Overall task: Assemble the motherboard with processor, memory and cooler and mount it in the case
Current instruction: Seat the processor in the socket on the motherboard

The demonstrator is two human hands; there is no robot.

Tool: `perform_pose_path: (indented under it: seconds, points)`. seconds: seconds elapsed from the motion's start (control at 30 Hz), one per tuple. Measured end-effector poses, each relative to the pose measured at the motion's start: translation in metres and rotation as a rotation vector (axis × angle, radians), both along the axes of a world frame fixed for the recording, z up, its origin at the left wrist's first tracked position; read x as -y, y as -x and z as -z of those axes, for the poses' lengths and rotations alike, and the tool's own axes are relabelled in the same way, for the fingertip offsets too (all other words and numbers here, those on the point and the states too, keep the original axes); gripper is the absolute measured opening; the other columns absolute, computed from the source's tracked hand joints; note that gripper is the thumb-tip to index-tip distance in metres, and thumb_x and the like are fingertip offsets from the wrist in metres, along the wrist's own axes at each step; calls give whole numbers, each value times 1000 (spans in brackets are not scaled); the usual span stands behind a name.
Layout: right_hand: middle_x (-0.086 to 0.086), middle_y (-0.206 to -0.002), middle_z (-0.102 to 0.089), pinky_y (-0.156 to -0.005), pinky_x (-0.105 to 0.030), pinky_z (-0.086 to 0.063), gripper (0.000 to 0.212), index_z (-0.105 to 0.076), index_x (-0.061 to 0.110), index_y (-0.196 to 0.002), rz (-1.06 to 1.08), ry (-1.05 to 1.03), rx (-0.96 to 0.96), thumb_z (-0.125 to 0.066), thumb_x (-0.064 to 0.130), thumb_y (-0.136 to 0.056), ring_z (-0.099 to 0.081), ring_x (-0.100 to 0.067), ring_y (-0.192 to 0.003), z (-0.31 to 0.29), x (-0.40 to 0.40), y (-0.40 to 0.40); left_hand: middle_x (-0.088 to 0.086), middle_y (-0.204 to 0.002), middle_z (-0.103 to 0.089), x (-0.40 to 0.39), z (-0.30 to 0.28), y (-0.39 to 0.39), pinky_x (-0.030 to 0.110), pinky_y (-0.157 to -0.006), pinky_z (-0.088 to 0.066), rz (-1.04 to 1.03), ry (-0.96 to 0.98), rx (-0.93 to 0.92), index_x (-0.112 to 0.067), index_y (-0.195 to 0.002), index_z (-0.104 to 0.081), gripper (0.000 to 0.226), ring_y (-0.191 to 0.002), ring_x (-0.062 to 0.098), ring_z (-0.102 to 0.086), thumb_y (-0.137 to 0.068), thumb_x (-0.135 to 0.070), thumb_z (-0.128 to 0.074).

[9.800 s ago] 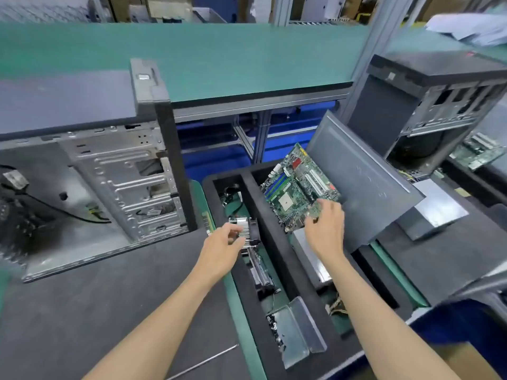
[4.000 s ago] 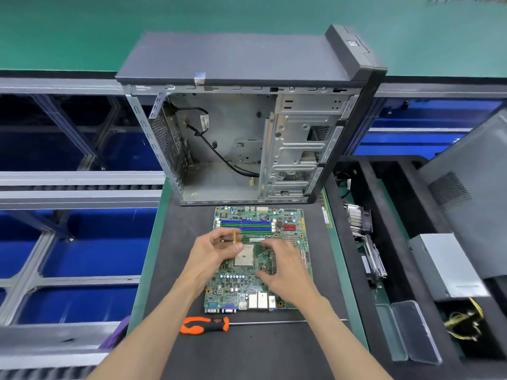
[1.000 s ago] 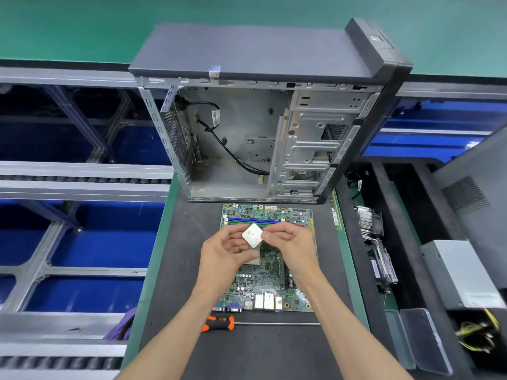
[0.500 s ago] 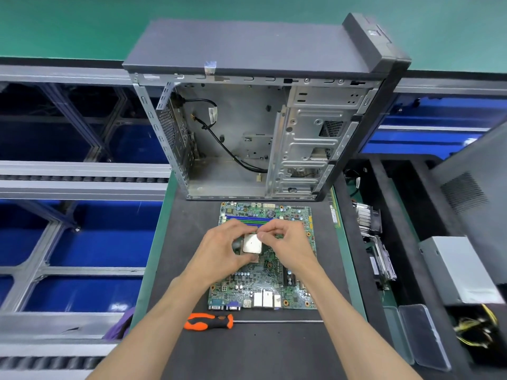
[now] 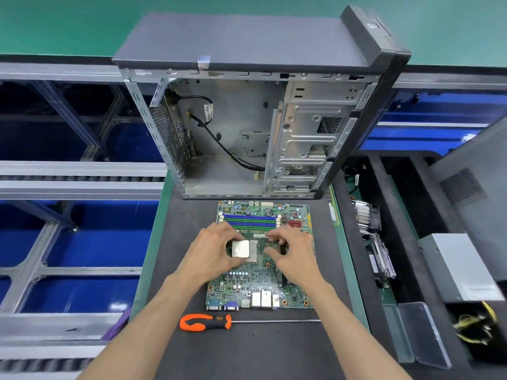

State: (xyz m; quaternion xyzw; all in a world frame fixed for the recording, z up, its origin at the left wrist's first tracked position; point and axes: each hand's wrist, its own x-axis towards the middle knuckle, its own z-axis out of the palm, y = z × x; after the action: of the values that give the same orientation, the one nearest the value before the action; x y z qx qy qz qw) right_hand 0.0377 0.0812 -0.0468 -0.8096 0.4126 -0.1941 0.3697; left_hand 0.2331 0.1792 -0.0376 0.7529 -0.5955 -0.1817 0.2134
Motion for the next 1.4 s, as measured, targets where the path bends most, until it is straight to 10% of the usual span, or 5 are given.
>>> perform_pose_path:
  seconds: [0.23, 1.4]
  points:
    - [26, -84, -60, -92, -37, -28, 20, -72, 34, -97, -46, 106, -32, -77, 45, -81, -49, 6, -82, 12, 3, -12, -14, -99, -59, 6, 3, 3, 30, -87, -46, 13, -48, -15, -29, -109, -72, 49, -98, 8, -54, -65, -45, -87]
    - [17, -73, -65, -97, -31, -30, 19, -64, 34, -96, 68, -53, 65, -73, 45, -85, -59, -1, -77, 19, 11, -17, -12, -108, -55, 19, 3, 12, 33, -85, -49, 102, -207, 109, -25, -118, -69, 59, -97, 16, -58, -67, -49, -86]
